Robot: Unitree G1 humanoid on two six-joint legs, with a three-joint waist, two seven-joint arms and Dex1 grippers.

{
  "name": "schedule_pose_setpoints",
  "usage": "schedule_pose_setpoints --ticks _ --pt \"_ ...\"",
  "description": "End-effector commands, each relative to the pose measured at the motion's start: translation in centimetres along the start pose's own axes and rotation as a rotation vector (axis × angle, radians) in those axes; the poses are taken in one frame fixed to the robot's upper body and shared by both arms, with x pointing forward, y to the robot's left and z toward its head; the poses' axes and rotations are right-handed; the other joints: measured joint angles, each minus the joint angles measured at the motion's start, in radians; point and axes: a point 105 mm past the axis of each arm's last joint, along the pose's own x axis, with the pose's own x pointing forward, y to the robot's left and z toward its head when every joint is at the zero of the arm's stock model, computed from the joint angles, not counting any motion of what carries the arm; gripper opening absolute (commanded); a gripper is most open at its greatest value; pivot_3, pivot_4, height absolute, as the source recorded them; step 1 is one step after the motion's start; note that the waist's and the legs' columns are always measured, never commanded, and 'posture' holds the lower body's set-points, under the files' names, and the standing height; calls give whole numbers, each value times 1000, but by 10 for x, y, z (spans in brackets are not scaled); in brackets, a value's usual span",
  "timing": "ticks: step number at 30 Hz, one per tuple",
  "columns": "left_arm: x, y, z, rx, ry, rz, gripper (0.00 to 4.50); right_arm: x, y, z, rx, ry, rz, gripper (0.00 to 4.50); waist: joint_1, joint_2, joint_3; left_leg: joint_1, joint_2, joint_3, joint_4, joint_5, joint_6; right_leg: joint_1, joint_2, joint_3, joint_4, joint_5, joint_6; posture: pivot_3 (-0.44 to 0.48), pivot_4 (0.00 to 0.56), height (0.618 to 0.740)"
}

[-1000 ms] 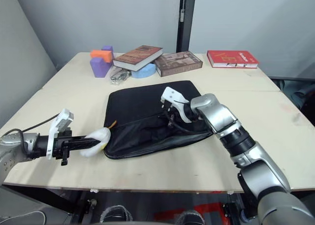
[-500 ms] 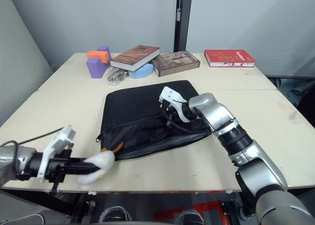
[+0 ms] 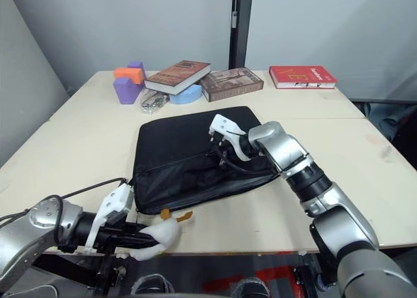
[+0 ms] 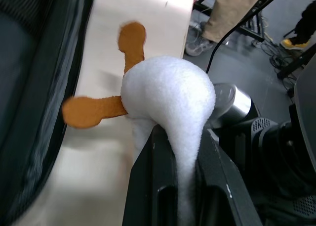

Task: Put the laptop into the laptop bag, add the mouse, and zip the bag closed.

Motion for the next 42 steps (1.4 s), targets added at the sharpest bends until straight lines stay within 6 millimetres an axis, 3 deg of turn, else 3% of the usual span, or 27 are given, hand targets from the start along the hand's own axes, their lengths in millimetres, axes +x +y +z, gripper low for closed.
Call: schedule_pose_setpoints --ticks 1,11,21,29,34,42 --pt "6 -6 4 73 0 -85 14 7 0 -25 47 99 -5 0 0 0 0 0 0 0 0 0 0 0 0 0 0 0 0 0 150 740" --pt "34 27 24 196 -71 -147 14 6 -1 -24 47 101 -11 0 6 1 -4 2 0 2 2 0 0 0 0 3 3 0 0 0 150 740" --pt "69 43 51 221 -179 -213 14 2 -2 -24 57 100 -28 0 13 0 -5 2 0 2 3 0 0 0 0 3 4 0 0 0 150 740" --pt "85 50 58 209 -212 -250 14 1 -2 -24 62 97 -33 0 16 0 -5 2 0 2 3 0 0 1 0 3 4 0 0 0 150 740" --pt "94 57 73 212 -259 -246 14 2 -2 -24 62 97 -33 0 22 0 -5 2 0 2 4 0 1 1 0 4 4 0 0 0 150 740" --pt "90 46 83 168 -310 -332 14 3 -2 -24 67 93 -36 0 24 0 -5 2 0 2 4 0 1 1 0 4 4 0 0 0 150 740"
